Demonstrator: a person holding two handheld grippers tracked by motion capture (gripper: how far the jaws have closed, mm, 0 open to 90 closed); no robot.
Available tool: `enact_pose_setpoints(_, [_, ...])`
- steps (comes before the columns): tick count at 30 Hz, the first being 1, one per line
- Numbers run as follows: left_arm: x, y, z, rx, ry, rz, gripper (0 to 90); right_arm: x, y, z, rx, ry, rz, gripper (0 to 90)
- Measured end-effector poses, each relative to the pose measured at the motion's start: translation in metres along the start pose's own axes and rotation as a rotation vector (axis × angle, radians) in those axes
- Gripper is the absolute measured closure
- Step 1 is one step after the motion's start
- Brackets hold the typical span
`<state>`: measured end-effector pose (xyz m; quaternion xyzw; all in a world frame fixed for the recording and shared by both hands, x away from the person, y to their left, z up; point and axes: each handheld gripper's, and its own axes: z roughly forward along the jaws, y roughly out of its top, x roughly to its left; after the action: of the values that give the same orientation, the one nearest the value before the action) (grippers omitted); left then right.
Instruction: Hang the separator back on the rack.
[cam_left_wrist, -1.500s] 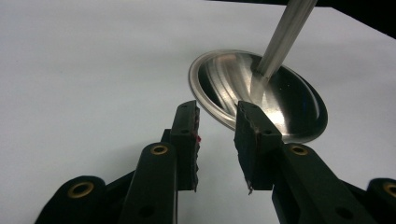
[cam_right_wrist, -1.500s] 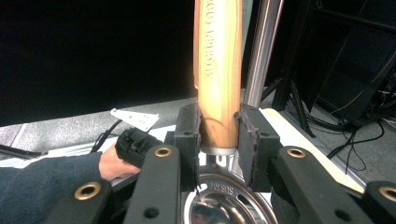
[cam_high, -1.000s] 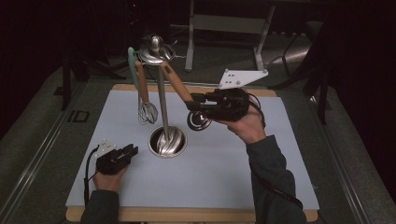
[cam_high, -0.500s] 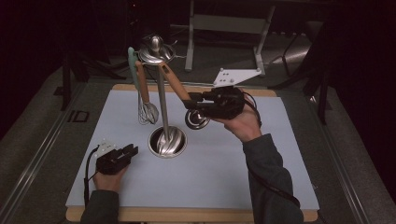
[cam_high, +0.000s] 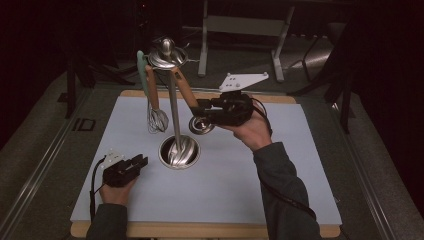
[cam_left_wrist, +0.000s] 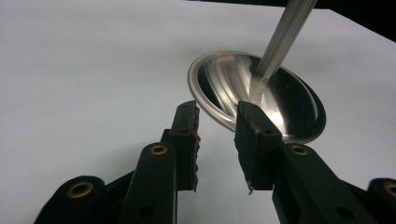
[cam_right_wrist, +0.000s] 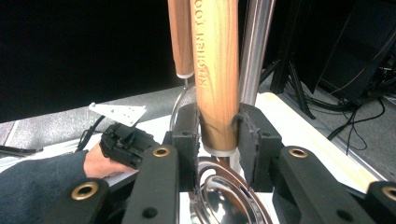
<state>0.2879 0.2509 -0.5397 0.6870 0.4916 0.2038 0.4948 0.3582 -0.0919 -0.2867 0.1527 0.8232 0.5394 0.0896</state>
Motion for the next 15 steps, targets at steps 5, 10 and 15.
enact_pose_setpoints(5, [0.0001,0.0000,-0.0002,0.001,0.000,0.000,69.7,-0.0003,0.0017,0.0063,0.010,-0.007,0.010,68.4])
enact_pose_setpoints(10, [0.0002,0.0000,-0.0002,-0.001,0.000,-0.001,69.6,-0.0011,0.0014,0.0070,0.008,-0.006,0.013,67.9])
enact_pose_setpoints(15, [0.0002,0.0000,-0.0002,0.001,0.001,0.000,69.5,-0.0037,-0.0003,0.0041,0.008,-0.012,0.024,65.6])
